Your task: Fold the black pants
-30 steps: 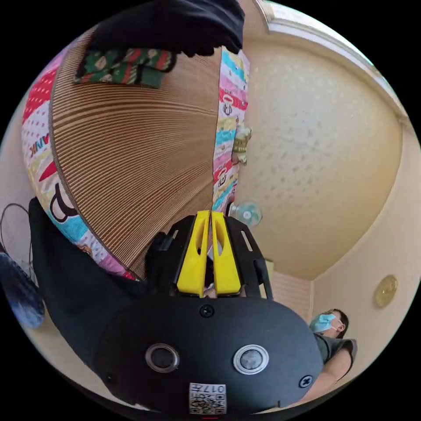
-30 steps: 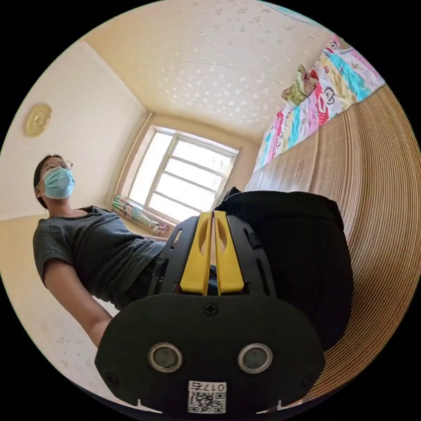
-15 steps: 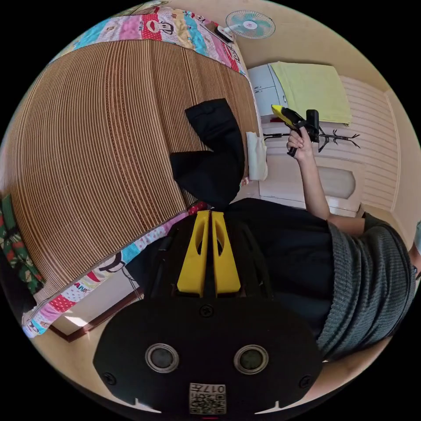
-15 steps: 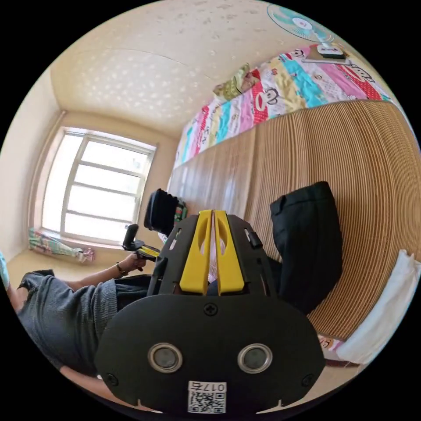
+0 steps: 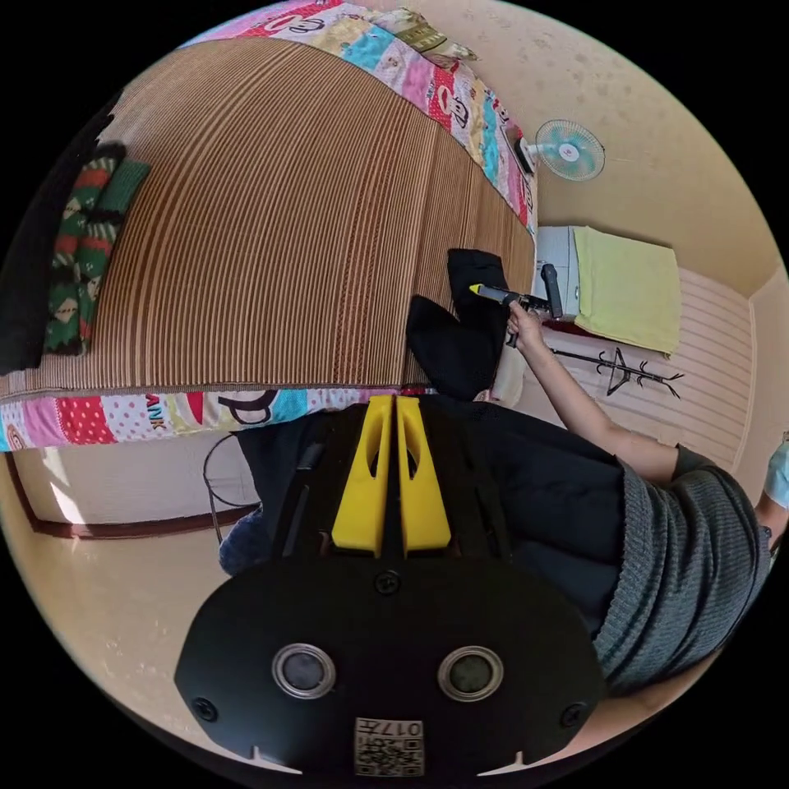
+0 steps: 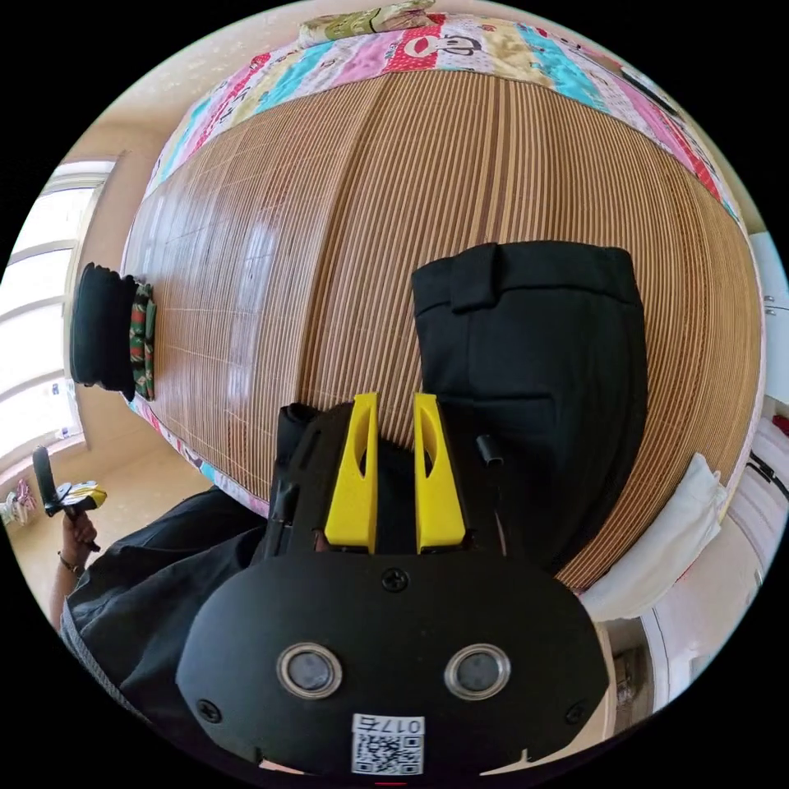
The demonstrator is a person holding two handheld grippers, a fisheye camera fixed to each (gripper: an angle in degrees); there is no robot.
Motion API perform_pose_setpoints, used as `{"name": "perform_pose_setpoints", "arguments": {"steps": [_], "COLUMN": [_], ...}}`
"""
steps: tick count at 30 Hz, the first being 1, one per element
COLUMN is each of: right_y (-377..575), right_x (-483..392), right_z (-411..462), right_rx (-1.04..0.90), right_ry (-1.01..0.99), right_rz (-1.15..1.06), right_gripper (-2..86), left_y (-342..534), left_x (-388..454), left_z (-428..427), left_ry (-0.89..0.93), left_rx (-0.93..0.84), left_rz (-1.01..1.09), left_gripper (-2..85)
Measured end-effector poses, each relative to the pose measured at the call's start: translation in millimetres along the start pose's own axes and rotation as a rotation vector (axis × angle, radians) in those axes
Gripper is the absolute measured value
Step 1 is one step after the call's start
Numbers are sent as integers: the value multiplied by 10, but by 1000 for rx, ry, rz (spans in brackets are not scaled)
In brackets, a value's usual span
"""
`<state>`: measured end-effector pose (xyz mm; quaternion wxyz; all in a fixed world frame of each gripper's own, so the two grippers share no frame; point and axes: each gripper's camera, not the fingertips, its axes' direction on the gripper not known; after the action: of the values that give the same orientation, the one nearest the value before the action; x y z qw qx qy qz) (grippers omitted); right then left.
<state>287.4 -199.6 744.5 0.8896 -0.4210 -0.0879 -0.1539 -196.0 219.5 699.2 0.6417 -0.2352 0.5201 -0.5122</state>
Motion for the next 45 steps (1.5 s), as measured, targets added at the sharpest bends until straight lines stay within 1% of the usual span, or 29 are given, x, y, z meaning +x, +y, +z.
{"name": "perform_pose_setpoints", "arguments": {"steps": [1,3,6,8,10,12,13,15,18,21,23,25,26,28,30,33,34,35,37,38,40,41,42,43,44,45], "right_y": [-111,-266,-475,-553,-565,-546,-561,-640,-820,-1012,-1079,-1114,-1110,-1043,-982,-966,-957,-940,-751,-673,-267,-144,121,385,520,791], "right_x": [14,65,170,208,183,117,62,-47,-247,-459,-635,-945,-1026,-1283,-1375,-1468,-1500,-1509,-1527,-1534,-1575,-1591,-1653,-1771,-1838,-1954], "right_z": [-28,-35,-18,-44,-172,-250,-245,-160,-1,133,207,376,423,605,677,712,672,634,418,356,34,-58,-223,-315,-342,-389], "right_rx": [-2,-33,-65,-49,49,120,128,89,15,-67,-99,-154,-165,-210,-221,-254,-251,-239,-152,-124,15,53,117,153,169,210], "right_ry": [80,139,173,130,19,-38,-48,-12,82,129,222,404,454,608,640,672,649,629,534,518,464,462,514,653,734,867], "right_rz": [25,55,137,198,244,258,269,268,234,179,127,1,-38,-192,-248,-241,-213,-193,-108,-94,-37,-22,-2,-20,-34,-59], "right_gripper": [44,24,16,17,28,53,82,104,123,143,148,141,139,128,120,90,76,69,50,47,38,37,33,31,29,27], "left_y": [88,211,415,567,651,708,738,765,767,715,638,570,527,468,422,399,414,441,501,549,618,655,670,691,695,691], "left_x": [-26,-79,-169,-220,-253,-261,-255,-236,-183,-94,-20,47,92,154,201,230,217,190,135,93,23,-29,-57,-119,-186,-219], "left_z": [-8,-2,-20,-40,-30,-12,6,51,156,255,336,386,411,438,453,477,498,529,582,616,656,673,679,688,701,709], "left_ry": [-2,3,79,127,147,143,137,132,131,134,137,131,120,110,101,79,76,77,85,94,117,128,132,137,146,152], "left_rx": [11,26,98,170,197,205,207,202,185,173,158,142,130,117,108,107,110,114,123,134,157,172,179,191,201,205], "left_rz": [-32,-93,-192,-265,-313,-348,-367,-390,-419,-423,-414,-397,-386,-366,-345,-318,-314,-314,-319,-322,-319,-317,-316,-315,-312,-309], "left_gripper": [-10,-10,-10,-10,-10,-10,-10,-10,-10,-10,-10,-10,-10,-10,-10,-10,-10,-10,-10,-10,-10,-10,-10,-10,-10,-10]}}
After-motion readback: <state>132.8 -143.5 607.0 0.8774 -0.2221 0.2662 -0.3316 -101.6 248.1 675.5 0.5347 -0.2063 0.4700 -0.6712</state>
